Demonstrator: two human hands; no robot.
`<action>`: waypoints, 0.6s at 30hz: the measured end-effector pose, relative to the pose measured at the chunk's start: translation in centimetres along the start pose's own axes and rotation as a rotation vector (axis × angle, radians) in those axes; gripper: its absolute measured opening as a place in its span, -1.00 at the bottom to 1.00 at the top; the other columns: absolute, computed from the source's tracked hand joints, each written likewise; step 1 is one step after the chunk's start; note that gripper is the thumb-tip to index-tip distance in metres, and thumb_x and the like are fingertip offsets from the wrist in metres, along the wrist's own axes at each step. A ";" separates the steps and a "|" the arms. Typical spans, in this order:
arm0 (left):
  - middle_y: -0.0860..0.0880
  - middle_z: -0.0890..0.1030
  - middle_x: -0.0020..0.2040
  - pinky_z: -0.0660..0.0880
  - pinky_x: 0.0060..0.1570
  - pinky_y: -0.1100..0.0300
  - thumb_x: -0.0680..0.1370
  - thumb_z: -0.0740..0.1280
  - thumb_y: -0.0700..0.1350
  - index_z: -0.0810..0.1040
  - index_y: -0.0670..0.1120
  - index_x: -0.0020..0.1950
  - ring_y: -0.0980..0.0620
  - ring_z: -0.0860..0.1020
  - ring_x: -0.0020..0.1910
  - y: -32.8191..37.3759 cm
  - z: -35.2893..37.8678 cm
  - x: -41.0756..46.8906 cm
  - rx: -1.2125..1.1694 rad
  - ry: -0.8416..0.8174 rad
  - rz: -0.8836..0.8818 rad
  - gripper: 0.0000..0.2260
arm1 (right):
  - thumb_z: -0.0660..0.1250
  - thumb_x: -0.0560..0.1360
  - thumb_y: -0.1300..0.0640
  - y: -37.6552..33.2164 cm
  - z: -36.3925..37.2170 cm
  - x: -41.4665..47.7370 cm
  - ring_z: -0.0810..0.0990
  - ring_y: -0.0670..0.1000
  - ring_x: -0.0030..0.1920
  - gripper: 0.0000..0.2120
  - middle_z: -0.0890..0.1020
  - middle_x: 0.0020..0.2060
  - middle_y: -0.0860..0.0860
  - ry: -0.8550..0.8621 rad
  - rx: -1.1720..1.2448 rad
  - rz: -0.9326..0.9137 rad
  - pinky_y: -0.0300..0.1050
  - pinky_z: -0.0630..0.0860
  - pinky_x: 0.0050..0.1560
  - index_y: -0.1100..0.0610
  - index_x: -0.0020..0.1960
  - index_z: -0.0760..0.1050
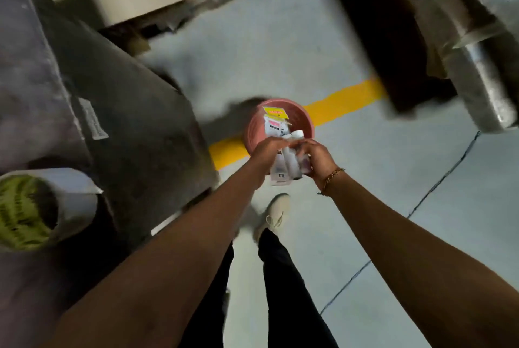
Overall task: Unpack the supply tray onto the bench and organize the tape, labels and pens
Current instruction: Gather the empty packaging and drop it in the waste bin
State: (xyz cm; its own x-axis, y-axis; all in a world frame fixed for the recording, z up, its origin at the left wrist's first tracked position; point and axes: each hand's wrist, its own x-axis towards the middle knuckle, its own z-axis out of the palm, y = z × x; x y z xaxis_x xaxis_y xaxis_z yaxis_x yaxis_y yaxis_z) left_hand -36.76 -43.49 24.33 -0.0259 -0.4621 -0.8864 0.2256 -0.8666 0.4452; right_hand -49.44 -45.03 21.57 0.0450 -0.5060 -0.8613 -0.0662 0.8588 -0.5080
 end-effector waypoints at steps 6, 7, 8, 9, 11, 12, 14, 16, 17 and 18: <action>0.01 0.66 -0.33 0.54 -0.39 0.30 0.58 0.26 -0.16 0.57 -0.06 -0.11 0.06 0.63 -0.40 -3.0 -0.5 11.9 0.015 -0.002 -0.078 -0.87 | 0.25 0.08 0.12 3.7 -0.6 12.3 0.50 0.02 -0.14 -0.87 0.59 -0.15 0.04 0.015 -0.092 0.000 -0.15 0.36 -0.21 0.10 -0.37 0.45; -0.03 0.67 -0.29 0.54 -0.36 0.28 0.57 0.27 -0.13 0.58 -0.06 -0.10 0.04 0.63 -0.38 -3.2 -0.6 13.4 -0.001 -0.009 -0.085 -0.89 | 0.28 0.04 0.10 4.1 -0.6 14.0 0.48 0.02 -0.14 -0.85 0.57 -0.14 0.07 0.015 -0.104 -0.003 -0.13 0.36 -0.20 0.10 -0.40 0.44; -0.07 0.67 -0.22 0.55 -0.29 0.25 0.54 0.31 -0.07 0.59 -0.06 -0.09 0.00 0.63 -0.32 -3.5 -0.6 14.7 0.017 -0.003 -0.084 -0.89 | 0.30 0.03 0.09 4.7 -0.7 15.6 0.48 0.02 -0.14 -0.84 0.56 -0.15 0.08 0.008 -0.101 -0.009 -0.13 0.36 -0.20 0.10 -0.39 0.47; -0.11 0.67 -0.16 0.57 -0.20 0.20 0.50 0.35 0.01 0.62 -0.06 -0.11 -0.05 0.63 -0.25 -3.9 -0.8 15.9 0.044 0.010 -0.084 -0.85 | 0.30 0.08 0.11 5.0 -0.6 16.8 0.49 0.03 -0.16 -0.85 0.57 -0.17 0.08 0.007 -0.093 -0.016 -0.14 0.37 -0.20 0.10 -0.35 0.51; -0.15 0.70 -0.06 0.59 0.04 0.11 0.50 0.35 0.14 0.67 -0.04 -0.11 -0.11 0.68 -0.07 -4.7 -1.1 17.7 0.084 0.045 -0.088 -0.73 | 0.30 0.27 0.18 5.6 -0.8 18.6 0.51 -0.03 -0.25 -0.87 0.60 -0.30 0.01 0.028 -0.100 -0.029 -0.17 0.40 -0.18 0.09 -0.25 0.61; -0.12 0.70 0.01 0.57 0.09 0.15 0.54 0.31 0.17 0.67 -0.02 -0.06 -0.08 0.67 0.00 -4.8 -1.2 17.9 0.107 0.056 -0.090 -0.71 | 0.28 0.37 0.24 5.7 -1.0 18.9 0.50 -0.05 -0.28 -0.83 0.58 -0.35 -0.03 0.034 -0.118 -0.032 -0.19 0.40 -0.18 0.10 -0.17 0.64; 0.00 0.63 -0.02 0.48 -0.06 0.32 0.62 0.22 0.15 0.60 0.00 0.01 0.08 0.59 -0.07 -4.4 -1.4 17.2 0.128 0.054 -0.103 -0.73 | 0.21 0.43 0.36 5.7 -1.6 18.7 0.52 -0.04 -0.20 -0.66 0.62 -0.21 0.01 0.034 -0.162 -0.044 -0.19 0.45 -0.08 0.18 0.10 0.64; 0.11 0.50 -0.13 0.32 -0.05 0.24 0.66 0.14 0.12 0.52 0.06 -0.01 0.17 0.44 -0.18 -3.8 -1.6 15.6 0.146 0.097 -0.084 -0.77 | 0.21 0.41 0.34 5.2 -2.3 17.3 0.54 -0.03 -0.04 -0.59 0.62 0.01 0.07 0.051 -0.183 -0.052 -0.17 0.46 0.06 0.22 0.22 0.58; 0.14 0.47 -0.16 0.31 -0.08 0.22 0.67 0.14 0.10 0.47 0.07 -0.06 0.19 0.43 -0.20 -3.3 -1.8 14.5 0.166 0.112 -0.075 -0.80 | 0.22 0.40 0.33 4.7 -2.6 16.3 0.54 -0.04 -0.01 -0.59 0.60 0.07 0.07 0.058 -0.194 -0.051 -0.21 0.45 0.03 0.26 0.21 0.59; 0.13 0.49 -0.16 0.37 -0.14 0.24 0.66 0.16 0.06 0.47 0.06 -0.09 0.18 0.47 -0.19 -3.2 -2.0 13.8 0.197 0.117 -0.052 -0.80 | 0.21 0.40 0.35 4.1 -2.8 15.1 0.53 -0.05 0.00 -0.62 0.59 0.11 0.07 0.056 -0.215 -0.050 -0.25 0.44 -0.01 0.29 0.17 0.60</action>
State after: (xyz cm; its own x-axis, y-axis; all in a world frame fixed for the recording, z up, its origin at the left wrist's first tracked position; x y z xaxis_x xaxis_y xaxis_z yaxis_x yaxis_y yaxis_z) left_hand -35.93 -46.77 10.41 0.0827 -0.4007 -0.9125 0.0326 -0.9140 0.4043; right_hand -51.80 -49.34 6.44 -0.0018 -0.5568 -0.8307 -0.2764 0.7986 -0.5346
